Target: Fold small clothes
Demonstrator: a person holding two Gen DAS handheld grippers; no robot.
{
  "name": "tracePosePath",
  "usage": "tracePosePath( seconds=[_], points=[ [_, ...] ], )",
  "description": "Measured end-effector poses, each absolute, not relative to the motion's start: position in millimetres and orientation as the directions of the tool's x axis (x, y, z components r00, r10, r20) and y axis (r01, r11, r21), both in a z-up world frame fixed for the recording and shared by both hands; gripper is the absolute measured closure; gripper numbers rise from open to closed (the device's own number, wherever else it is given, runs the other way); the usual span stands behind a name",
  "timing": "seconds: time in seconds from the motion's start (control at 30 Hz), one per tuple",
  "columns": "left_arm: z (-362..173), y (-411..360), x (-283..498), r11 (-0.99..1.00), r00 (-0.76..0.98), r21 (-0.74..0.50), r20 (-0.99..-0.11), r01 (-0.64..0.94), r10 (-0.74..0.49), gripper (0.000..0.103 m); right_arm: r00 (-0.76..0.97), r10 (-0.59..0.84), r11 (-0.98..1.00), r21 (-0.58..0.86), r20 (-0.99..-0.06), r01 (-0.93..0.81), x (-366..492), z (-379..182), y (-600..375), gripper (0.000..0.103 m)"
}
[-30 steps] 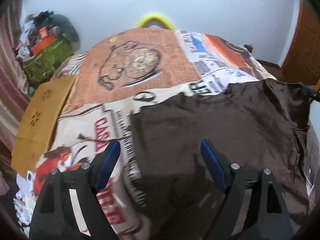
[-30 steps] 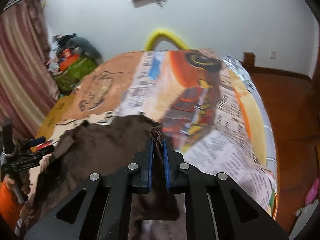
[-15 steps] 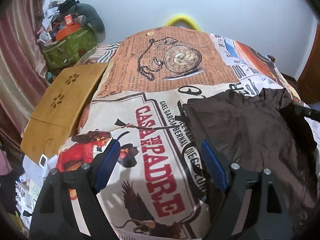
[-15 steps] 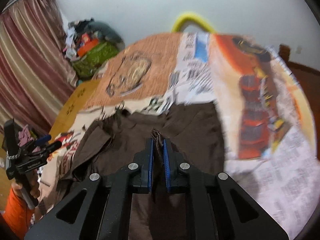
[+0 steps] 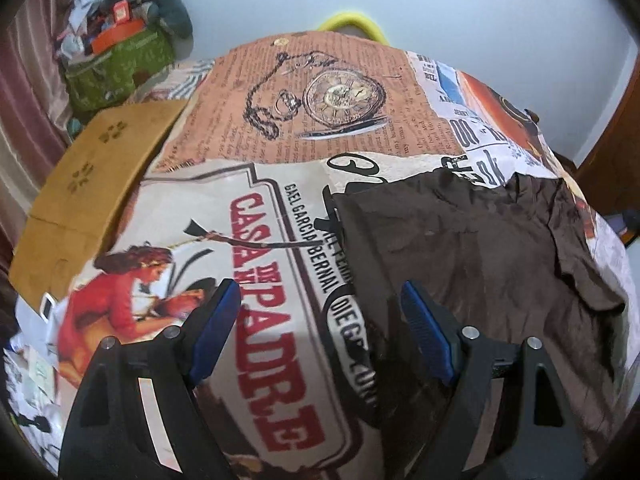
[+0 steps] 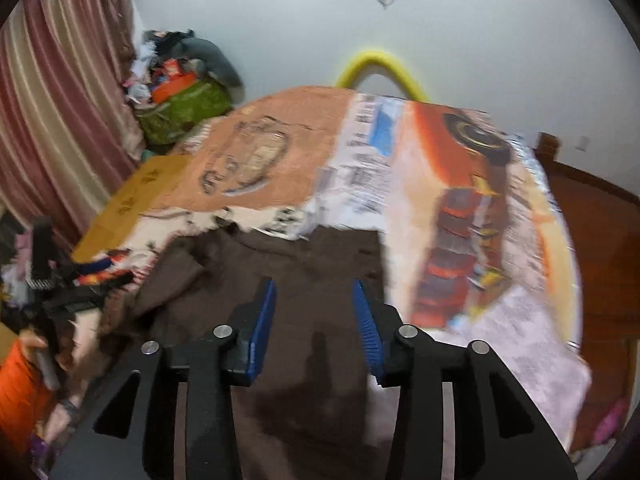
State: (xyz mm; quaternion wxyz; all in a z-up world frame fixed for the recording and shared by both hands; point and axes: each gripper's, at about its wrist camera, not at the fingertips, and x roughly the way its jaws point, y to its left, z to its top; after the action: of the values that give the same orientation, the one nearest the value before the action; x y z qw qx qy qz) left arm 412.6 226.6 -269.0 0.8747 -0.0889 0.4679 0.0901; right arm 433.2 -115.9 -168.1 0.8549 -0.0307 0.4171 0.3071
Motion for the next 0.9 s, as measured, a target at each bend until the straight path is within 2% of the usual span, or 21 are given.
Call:
tracePosePath(
  seconds=[0.17, 0.3, 0.4, 0.5, 0.57, 0.63, 0.7, 0.77, 0.8, 0.83, 0.87, 0.9],
  points=[
    [-284.5, 226.7, 416.6, 0.957, 0.516, -0.137, -0.856, -0.256, 0.016, 0.021, 0.431, 0.452, 0.820, 0.174, -0.781, -0.545, 417.3, -198.3, -132.1, 0.066],
    [-296.6, 220.3, 416.5, 0.961, 0.485, -0.148, -0.874, -0.235, -0.016, 0.021, 0.337, 0.434, 0.798, 0.182, -0.836, -0.575, 410.8, -230.6, -125.3, 0.066],
    [-293.5, 221.9, 419.0, 0.965, 0.487, -0.156, -0.873, -0.212, -0.034, 0.021, 0.345, 0.445, 0.794, 0.186, -0.826, -0.579, 414.4, -229.2, -124.6, 0.065],
    [-292.5, 225.6, 428.3, 0.967, 0.483, -0.147, -0.875, -0.209, -0.028, 0.021, 0.373, 0.469, 0.802, 0.208, -0.801, -0.561, 426.3, -218.5, -126.3, 0.057],
    [-298.1, 227.0, 441.2, 0.965, 0.456, -0.178, -0.887, -0.193, -0.072, 0.022, 0.407, 0.462, 0.812, 0.191, -0.788, -0.552, 436.5, -215.0, -123.4, 0.054],
    [-305.3, 229.5, 452.3, 0.953, 0.432, -0.237, -0.891, -0.188, -0.137, 0.028, 0.418, 0.452, 0.822, 0.187, -0.788, -0.538, 450.9, -218.7, -120.6, 0.054],
    [-309.7, 233.7, 462.6, 0.929, 0.434, -0.308, -0.880, -0.207, -0.195, 0.038, 0.393, 0.466, 0.832, 0.241, -0.793, -0.500, 468.2, -229.3, -119.9, 0.054],
    [-310.6, 233.6, 470.9, 0.915, 0.442, -0.348, -0.867, -0.205, -0.231, 0.065, 0.373, 0.490, 0.838, 0.309, -0.788, -0.449, 480.8, -239.1, -120.3, 0.056],
    [-311.2, 231.7, 475.7, 0.913, 0.439, -0.358, -0.865, -0.198, -0.244, 0.072, 0.385, 0.501, 0.837, 0.322, -0.775, -0.442, 483.8, -239.6, -120.6, 0.061],
    [-311.2, 228.7, 479.5, 0.916, 0.438, -0.353, -0.866, -0.191, -0.242, 0.075, 0.395, 0.504, 0.838, 0.323, -0.768, -0.440, 484.7, -238.6, -119.8, 0.072],
    [-310.3, 223.5, 483.7, 0.926, 0.440, -0.335, -0.868, -0.175, -0.231, 0.082, 0.399, 0.501, 0.840, 0.320, -0.768, -0.438, 486.4, -238.3, -117.8, 0.078],
    [-309.3, 218.4, 486.7, 0.938, 0.440, -0.309, -0.872, -0.159, -0.213, 0.087, 0.400, 0.498, 0.842, 0.319, -0.769, -0.434, 489.2, -239.3, -116.2, 0.089]
  ],
)
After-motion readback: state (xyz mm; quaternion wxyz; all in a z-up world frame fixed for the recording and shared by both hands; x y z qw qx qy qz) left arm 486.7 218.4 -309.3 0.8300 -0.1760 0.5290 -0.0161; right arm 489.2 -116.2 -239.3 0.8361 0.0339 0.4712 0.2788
